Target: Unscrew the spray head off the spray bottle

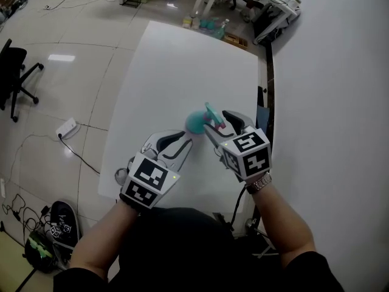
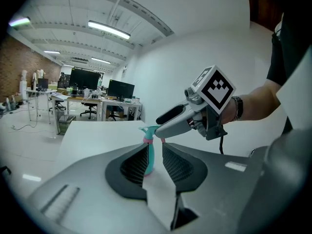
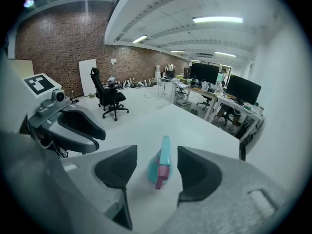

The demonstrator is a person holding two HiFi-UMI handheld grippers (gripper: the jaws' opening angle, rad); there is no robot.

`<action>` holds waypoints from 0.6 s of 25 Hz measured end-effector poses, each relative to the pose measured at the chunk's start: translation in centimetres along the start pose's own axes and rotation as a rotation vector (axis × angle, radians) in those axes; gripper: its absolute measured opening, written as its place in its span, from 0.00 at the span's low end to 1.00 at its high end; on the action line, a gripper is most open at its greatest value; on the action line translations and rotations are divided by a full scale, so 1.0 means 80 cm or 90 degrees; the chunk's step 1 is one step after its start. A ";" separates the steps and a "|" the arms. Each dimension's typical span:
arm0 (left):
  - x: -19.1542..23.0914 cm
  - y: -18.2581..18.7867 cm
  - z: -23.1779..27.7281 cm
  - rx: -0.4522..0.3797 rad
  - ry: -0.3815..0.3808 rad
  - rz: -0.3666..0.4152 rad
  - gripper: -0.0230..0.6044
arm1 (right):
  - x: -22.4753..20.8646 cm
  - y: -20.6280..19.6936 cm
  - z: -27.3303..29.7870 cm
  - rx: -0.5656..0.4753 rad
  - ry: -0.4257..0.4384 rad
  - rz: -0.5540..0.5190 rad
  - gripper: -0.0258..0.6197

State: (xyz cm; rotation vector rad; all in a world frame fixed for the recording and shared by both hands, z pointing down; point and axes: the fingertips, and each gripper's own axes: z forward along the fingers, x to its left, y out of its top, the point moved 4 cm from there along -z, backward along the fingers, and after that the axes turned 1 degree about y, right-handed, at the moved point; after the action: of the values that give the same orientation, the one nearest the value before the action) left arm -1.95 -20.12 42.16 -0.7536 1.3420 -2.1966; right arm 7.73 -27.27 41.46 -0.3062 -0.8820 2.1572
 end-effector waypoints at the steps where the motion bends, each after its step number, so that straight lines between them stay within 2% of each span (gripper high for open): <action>1: 0.002 -0.002 0.002 0.004 -0.001 0.005 0.22 | 0.000 -0.001 0.002 0.002 0.000 0.001 0.41; 5: 0.008 -0.014 0.017 0.022 -0.008 0.029 0.35 | 0.001 -0.003 0.006 0.007 0.003 0.004 0.42; 15: 0.014 -0.038 0.063 0.054 -0.018 0.066 0.49 | -0.003 -0.005 0.008 0.022 0.013 0.003 0.42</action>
State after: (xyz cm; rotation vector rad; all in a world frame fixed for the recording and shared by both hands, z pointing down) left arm 0.22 -22.84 47.03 -0.6661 1.2368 -2.1383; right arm 7.88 -27.57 42.18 -0.3139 -0.8329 2.1679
